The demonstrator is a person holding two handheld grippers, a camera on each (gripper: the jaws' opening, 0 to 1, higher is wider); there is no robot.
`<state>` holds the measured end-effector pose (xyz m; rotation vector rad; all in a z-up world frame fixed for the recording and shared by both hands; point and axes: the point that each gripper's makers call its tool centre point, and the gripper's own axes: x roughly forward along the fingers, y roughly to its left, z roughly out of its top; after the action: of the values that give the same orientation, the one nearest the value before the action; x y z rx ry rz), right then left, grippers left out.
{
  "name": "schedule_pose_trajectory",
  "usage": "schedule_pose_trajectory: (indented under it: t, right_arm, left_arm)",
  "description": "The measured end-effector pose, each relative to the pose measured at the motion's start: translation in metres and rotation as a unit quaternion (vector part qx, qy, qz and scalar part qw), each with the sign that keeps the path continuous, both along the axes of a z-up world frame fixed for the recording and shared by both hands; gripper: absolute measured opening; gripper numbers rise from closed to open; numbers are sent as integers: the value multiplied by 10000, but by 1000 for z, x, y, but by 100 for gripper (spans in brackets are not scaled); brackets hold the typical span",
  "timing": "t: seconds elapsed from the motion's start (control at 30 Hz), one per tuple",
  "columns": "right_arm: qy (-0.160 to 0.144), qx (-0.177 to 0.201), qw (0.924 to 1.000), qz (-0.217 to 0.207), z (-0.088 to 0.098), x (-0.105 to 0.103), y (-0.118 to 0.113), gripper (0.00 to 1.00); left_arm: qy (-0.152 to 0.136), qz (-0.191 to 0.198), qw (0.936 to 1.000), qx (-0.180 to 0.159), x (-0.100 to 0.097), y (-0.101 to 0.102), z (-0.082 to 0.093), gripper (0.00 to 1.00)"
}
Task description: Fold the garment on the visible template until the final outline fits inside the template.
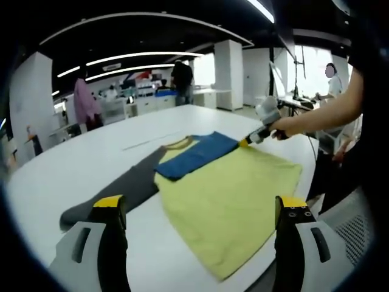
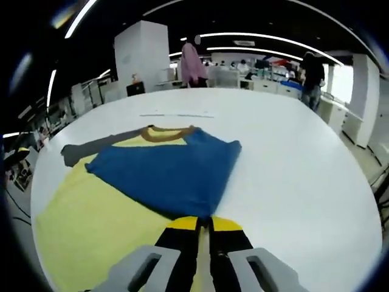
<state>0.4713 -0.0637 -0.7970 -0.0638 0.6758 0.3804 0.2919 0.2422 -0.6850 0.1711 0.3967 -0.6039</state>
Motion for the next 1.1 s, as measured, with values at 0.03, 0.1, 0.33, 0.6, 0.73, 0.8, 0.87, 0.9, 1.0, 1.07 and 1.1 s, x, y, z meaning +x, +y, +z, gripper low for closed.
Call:
schedule_pose_trajectory:
  t: [0.03,0.1,0.33,0.6,0.73,0.8,0.87,0.9,1.0,1.07,1.1]
  right_arm:
    - [21,21,10000,-27,0,0,-1,1]
    - [43,37,10000,-55,0,0,-2,1]
    - [87,-22,9999,-110,-1,-1,-9,0]
    - [105,-49,9999,-98,0,-3,-15,0]
    - [47,-58,10000,-6,2,-4,-15,2]
    - [16,65,10000,-10,6,-3,-14,7]
    - [-47,145,9999,61,11,-4,-11,17]
    - [-75,197,9997,93,14,-3,-10,22]
    - [-203,431,9986,209,25,-4,-3,36]
    - [-265,598,9974,299,32,-6,2,46]
    - [-284,664,9968,328,35,-7,4,49]
  left_arm:
    - [11,5,10000,17,0,1,-1,99]
    - [28,27,10000,40,-1,3,-2,99]
    - [34,55,10000,35,-1,4,-2,99]
    - [56,76,9999,35,1,6,-3,99]
    - [75,102,9999,40,0,7,-4,99]
    - [91,135,9999,28,1,10,-4,99]
    - [79,181,9998,-8,2,12,-4,99]
    - [77,196,9998,-19,2,12,-4,99]
    - [70,249,9997,-44,4,17,-3,99]
    - [73,282,9996,-61,4,19,-2,99]
    - [72,290,9995,-67,4,20,-2,99]
